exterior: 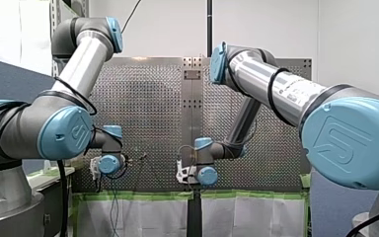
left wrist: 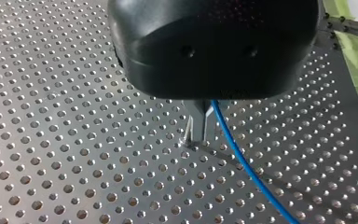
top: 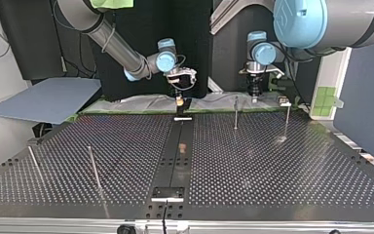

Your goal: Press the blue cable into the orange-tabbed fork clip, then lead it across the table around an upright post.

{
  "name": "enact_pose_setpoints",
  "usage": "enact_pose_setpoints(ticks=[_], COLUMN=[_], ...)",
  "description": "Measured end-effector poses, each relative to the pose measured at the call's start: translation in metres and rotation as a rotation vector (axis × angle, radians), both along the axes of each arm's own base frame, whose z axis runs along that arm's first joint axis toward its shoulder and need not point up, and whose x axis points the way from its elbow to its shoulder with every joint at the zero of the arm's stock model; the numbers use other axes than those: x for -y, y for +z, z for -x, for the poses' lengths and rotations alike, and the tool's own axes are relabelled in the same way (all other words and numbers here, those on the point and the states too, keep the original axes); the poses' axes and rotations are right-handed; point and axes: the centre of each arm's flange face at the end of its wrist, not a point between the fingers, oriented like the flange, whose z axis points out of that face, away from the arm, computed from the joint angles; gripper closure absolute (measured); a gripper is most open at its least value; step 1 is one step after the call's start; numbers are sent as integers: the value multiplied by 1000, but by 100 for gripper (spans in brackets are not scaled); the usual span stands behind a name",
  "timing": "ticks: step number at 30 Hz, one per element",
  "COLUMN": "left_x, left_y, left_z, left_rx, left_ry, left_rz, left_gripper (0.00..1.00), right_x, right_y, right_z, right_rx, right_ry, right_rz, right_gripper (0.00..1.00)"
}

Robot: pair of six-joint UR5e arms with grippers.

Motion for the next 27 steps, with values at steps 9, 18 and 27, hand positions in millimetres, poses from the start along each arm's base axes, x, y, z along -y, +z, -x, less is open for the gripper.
enact_pose_setpoints(ticks=[9,18,27], left_x=[-1,1,3], left_y=[1,-17,-14], left_z=[-7,-8,-26], left_rx=[-3,-41,-38], left_ry=[-3,-16,-30], left_rz=[2,-10,5], left_gripper=[100,100,100], right_x=[8,13,19], right_y=[7,7,9], right_z=[-3,0,4], right_rx=[-14,-17,-16], right_ry=[-7,-15,-25], right_rz=[-2,-3,0], right_gripper=[100,100,100])
